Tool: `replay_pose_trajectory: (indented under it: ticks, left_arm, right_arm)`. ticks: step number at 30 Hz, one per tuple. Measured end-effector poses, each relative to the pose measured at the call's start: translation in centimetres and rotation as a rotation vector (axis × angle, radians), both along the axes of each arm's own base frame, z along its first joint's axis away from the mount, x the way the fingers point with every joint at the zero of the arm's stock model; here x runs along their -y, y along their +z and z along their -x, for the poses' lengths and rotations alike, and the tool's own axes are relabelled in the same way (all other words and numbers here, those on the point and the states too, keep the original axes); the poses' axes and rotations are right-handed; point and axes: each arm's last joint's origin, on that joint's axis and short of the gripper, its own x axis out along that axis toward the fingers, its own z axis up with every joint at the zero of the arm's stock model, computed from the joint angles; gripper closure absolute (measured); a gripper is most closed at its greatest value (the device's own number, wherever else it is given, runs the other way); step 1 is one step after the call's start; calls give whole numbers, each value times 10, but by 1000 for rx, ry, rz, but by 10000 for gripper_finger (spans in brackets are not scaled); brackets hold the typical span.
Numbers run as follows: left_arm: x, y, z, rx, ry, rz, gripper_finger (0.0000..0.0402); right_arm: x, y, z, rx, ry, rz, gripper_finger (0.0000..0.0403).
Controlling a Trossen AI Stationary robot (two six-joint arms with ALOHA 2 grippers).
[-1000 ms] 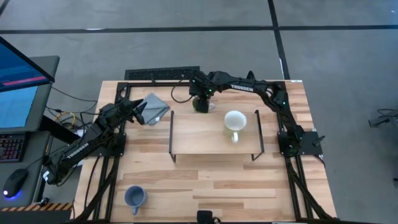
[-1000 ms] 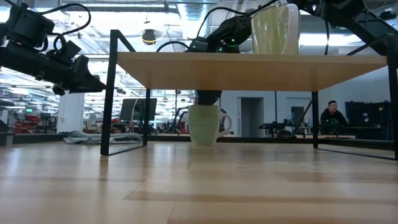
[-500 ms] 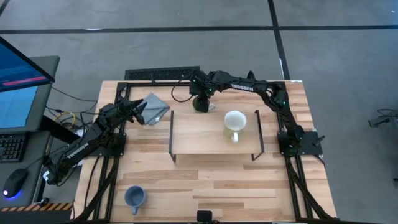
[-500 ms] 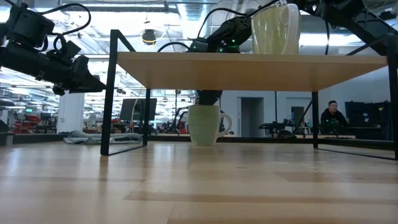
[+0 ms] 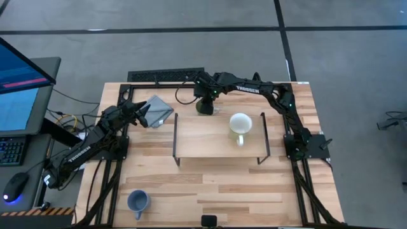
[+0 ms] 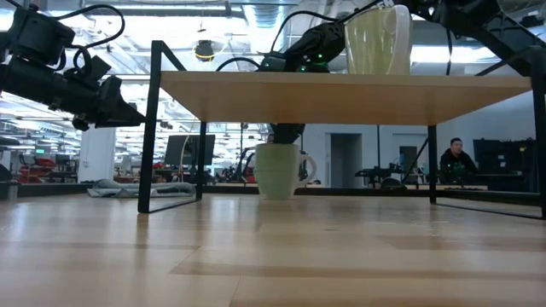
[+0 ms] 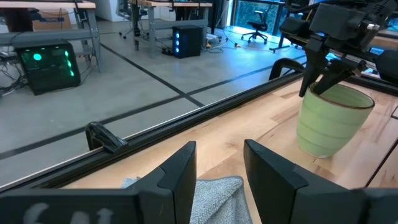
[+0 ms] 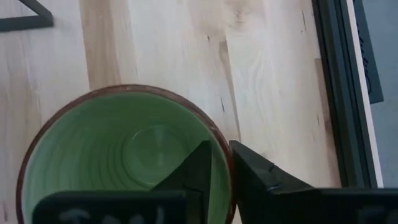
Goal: Stack small to large cups/mugs on shelf
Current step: Put the green mug on the shelf
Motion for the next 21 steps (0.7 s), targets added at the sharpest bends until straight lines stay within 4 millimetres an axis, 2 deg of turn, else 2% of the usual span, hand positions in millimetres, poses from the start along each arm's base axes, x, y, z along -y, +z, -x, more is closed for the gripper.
replay_pose_trajectory:
  ticks: [7, 12, 21]
  left_arm:
    - [0, 0, 0, 0, 0, -1, 277]
    - [0, 0, 0, 0, 0, 0, 277]
    - [0, 0, 0, 0, 0, 0, 277]
  right_arm:
    - [0, 0, 0, 0, 0, 0, 344]
    - [0, 0, 0, 9, 0, -10, 379]
    - [0, 1, 0, 9, -32, -18, 380]
